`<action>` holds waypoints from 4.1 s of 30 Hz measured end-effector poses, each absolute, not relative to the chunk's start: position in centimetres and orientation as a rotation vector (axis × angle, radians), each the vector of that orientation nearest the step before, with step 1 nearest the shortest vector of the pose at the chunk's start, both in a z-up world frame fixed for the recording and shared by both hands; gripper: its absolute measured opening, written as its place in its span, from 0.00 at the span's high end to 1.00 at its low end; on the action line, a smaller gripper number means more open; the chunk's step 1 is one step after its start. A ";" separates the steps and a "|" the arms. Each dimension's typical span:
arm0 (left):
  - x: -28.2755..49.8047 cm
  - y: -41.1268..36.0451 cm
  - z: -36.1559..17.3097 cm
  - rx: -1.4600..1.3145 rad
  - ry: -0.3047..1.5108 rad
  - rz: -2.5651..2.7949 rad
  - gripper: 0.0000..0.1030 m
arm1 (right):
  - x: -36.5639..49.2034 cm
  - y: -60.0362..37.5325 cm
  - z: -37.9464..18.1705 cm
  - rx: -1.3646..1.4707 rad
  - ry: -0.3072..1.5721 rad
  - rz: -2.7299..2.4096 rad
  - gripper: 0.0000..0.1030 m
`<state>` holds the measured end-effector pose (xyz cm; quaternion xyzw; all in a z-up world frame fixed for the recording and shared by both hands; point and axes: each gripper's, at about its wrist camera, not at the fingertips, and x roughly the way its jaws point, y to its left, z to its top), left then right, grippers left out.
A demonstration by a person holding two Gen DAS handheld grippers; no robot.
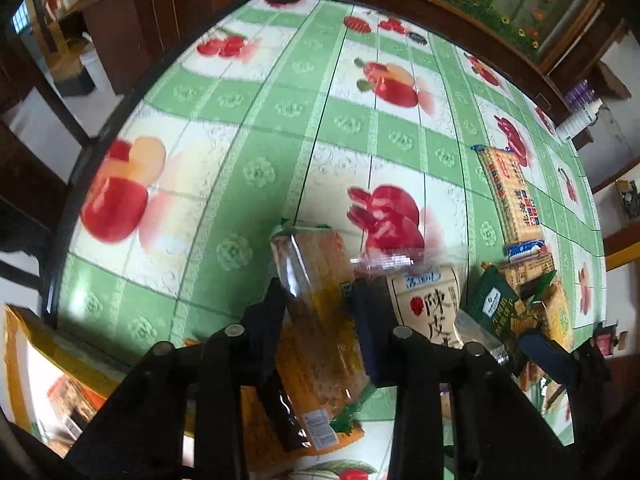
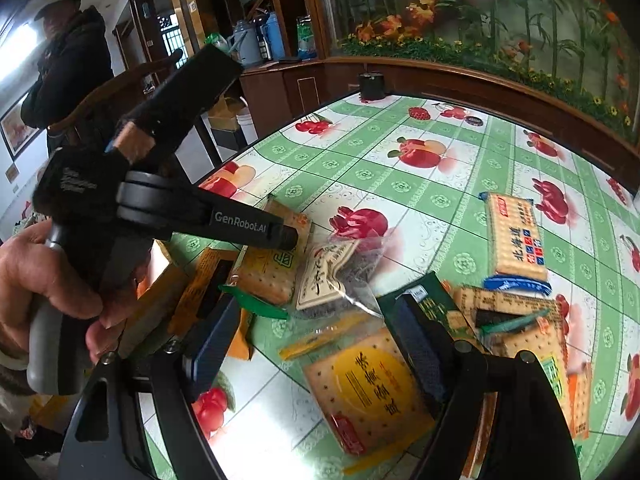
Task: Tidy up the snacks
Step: 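Grasp the stacked round biscuits with the left tool while the right tool grasps the clear snack bag, then carry both items to the cardboard box and open both tools over it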
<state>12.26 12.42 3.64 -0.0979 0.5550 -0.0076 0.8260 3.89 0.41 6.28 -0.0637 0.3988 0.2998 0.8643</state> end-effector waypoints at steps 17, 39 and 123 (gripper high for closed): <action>13.8 13.6 3.8 -0.220 1.151 -0.010 0.72 | 9.2 3.3 2.8 -0.199 0.940 0.605 0.55; 9.8 11.2 7.3 -0.209 1.082 -0.095 0.80 | 5.3 0.5 5.8 -0.108 0.858 0.611 0.60; -11.8 26.1 8.1 -0.240 0.822 0.316 0.16 | -6.5 14.0 8.9 -0.230 0.700 0.858 0.32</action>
